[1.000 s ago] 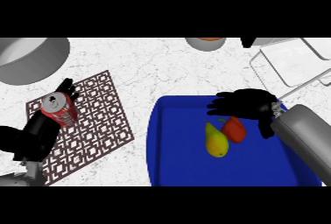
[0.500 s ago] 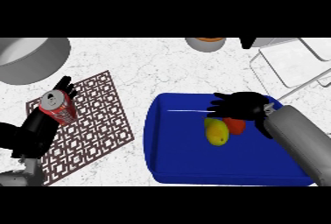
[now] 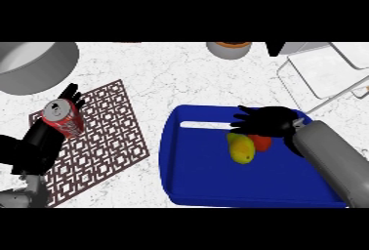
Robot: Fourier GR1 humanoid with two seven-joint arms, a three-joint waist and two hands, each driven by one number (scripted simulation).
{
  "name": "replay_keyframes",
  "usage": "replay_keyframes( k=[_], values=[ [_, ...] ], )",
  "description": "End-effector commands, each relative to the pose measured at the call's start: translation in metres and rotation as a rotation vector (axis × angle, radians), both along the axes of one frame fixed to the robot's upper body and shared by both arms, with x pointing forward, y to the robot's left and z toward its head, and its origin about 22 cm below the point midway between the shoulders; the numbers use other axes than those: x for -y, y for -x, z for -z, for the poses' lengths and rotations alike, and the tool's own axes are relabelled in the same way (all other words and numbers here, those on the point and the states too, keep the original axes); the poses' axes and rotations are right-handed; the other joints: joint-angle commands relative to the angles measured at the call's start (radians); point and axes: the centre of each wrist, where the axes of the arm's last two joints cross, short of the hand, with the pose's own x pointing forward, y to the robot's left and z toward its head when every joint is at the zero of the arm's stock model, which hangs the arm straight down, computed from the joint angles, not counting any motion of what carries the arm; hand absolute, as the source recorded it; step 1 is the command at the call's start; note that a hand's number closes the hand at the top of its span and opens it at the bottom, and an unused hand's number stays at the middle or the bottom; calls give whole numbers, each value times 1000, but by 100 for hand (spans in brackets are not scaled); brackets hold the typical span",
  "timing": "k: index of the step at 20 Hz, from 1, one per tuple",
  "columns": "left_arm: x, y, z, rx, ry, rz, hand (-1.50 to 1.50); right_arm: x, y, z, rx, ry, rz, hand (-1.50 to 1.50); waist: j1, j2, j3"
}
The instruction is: Pick the bell pepper from the tray and place it in the tiered shelf
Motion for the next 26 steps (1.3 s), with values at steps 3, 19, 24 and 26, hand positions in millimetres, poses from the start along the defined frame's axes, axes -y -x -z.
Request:
replay_keyframes(
  k=[3,19,24,26],
  values=[
    [18,-6,7,-7,-1,2,0,12,10,27,-14,-59,30,150,-7,21,14],
    [8,-4,-4,-4,-1,9,0,7,-23,-18,45,-603,28,150,-12,16,14],
    [-24,12,9,-51,-8,-115,0,76,14,21,199,-594,712,150,-128,-21,11],
    [-26,13,12,-55,-6,-148,0,83,23,24,256,-663,854,150,-169,-30,9]
  ],
)
